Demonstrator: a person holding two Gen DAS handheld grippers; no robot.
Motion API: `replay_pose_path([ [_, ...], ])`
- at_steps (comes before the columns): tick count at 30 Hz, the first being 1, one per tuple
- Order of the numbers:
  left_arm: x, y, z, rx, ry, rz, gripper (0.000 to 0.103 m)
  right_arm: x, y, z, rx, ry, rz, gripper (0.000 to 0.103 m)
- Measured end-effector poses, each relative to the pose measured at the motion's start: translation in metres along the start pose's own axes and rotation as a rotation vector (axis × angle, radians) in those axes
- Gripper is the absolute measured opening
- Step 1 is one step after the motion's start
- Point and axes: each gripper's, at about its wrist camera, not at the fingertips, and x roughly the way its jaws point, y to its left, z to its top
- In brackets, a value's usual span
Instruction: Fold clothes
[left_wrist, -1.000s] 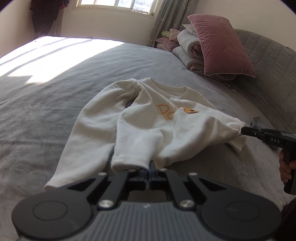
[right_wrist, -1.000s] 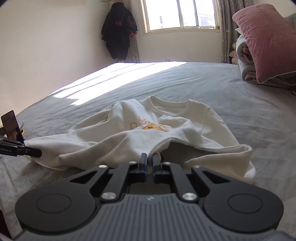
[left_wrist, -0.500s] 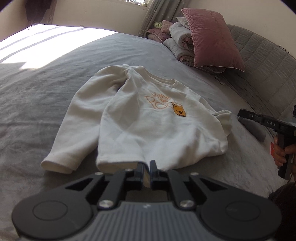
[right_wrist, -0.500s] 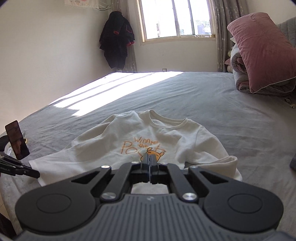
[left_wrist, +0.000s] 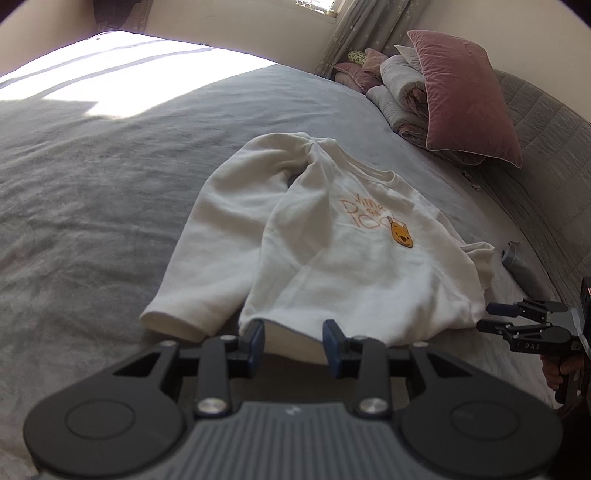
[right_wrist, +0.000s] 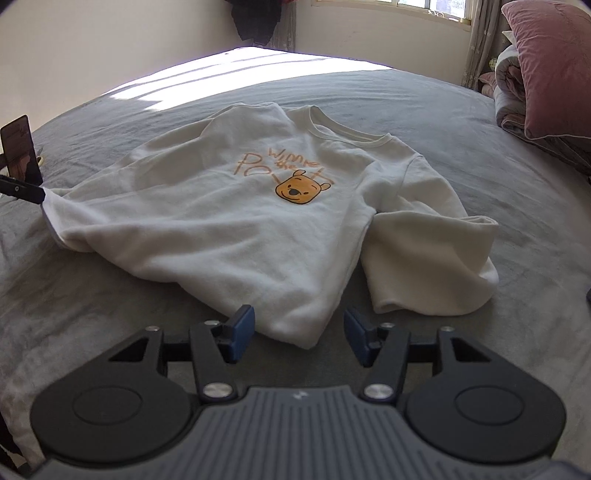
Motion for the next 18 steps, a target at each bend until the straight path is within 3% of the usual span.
replay_pose_path([
  [4,-0.009,0.006,0.004,-0.018,-0.032,0.002,0.035,0.011,0.003,-0.006,-0.033,0.029,0.0,0.058],
  [5,-0.012,0.008,0.005,-0.023,-0.041,0.002,0.035,0.013,0.005,-0.006,-0.04,0.026,-0.001,0.054],
  [6,-0.014,0.01,0.005,-0.031,-0.049,-0.003,0.035,0.013,0.006,-0.006,-0.046,0.019,0.004,0.049],
  [8,-0.015,0.013,0.005,-0.04,-0.05,-0.005,0.035,0.012,0.008,-0.002,-0.047,0.001,0.022,0.029],
  [11,-0.004,0.014,0.003,-0.04,-0.008,0.022,0.035,0.006,0.004,0.008,0.005,-0.048,0.061,0.009],
  [18,0.024,0.015,-0.005,-0.034,0.072,0.088,0.034,0.012,-0.013,0.04,0.211,-0.169,0.139,0.006],
])
